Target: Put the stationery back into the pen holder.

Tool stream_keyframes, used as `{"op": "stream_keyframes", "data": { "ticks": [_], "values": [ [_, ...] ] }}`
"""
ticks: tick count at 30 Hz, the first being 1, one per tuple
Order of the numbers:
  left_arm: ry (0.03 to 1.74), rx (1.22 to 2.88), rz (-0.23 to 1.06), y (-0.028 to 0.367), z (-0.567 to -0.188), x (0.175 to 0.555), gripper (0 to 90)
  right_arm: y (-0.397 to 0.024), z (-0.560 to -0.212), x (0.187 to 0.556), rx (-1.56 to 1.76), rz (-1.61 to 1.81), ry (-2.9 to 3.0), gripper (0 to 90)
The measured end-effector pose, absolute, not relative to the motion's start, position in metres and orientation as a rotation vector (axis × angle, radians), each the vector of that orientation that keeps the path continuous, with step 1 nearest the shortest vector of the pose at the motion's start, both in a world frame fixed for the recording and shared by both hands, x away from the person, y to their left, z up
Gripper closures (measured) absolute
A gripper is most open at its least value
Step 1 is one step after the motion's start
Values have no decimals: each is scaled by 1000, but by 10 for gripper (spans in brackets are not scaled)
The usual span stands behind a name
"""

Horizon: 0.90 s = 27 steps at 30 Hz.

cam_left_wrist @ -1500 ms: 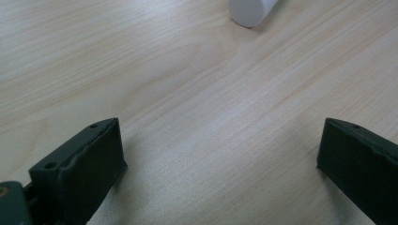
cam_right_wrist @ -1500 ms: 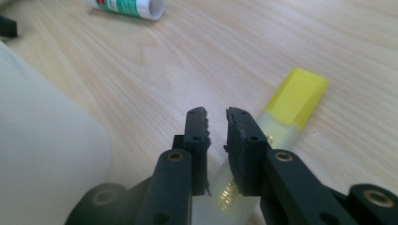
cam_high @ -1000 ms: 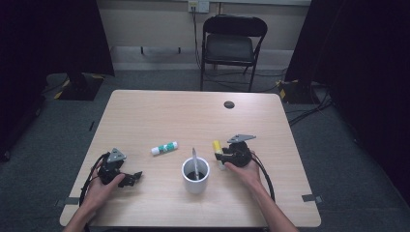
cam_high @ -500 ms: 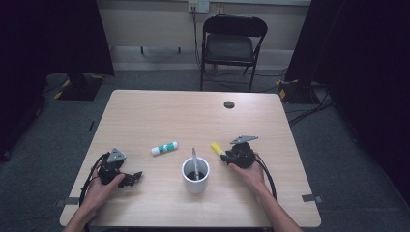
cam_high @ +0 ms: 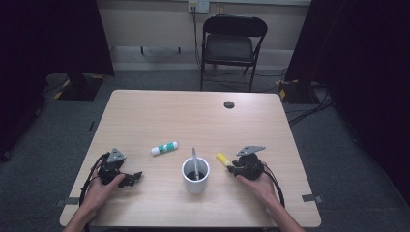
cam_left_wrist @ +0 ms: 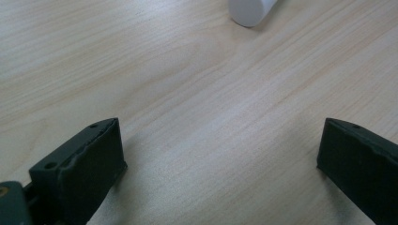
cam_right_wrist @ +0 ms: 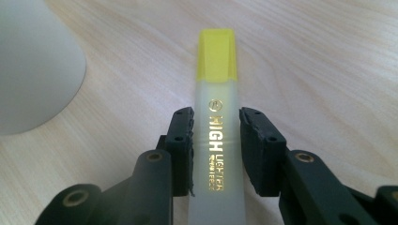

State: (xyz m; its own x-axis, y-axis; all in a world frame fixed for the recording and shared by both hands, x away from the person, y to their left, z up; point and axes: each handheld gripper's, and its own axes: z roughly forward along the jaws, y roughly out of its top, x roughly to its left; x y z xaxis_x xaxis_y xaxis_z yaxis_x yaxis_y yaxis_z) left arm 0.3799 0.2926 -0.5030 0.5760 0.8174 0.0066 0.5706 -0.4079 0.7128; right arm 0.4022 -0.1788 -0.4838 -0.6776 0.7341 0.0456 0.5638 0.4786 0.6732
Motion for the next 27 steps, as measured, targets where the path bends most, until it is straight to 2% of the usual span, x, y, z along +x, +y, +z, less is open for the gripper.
{"op": "stream_keyframes", "data": {
  "ticks": [7, 27],
  "values": [
    [1106, 2125, 463, 292, -503, 380, 0, -172, -487, 408, 1084, 1008, 2471, 598],
    [1105, 2125, 464, 292, -503, 380, 0, -143, -492, 431, 1037, 1035, 2425, 599]
  ]
}}
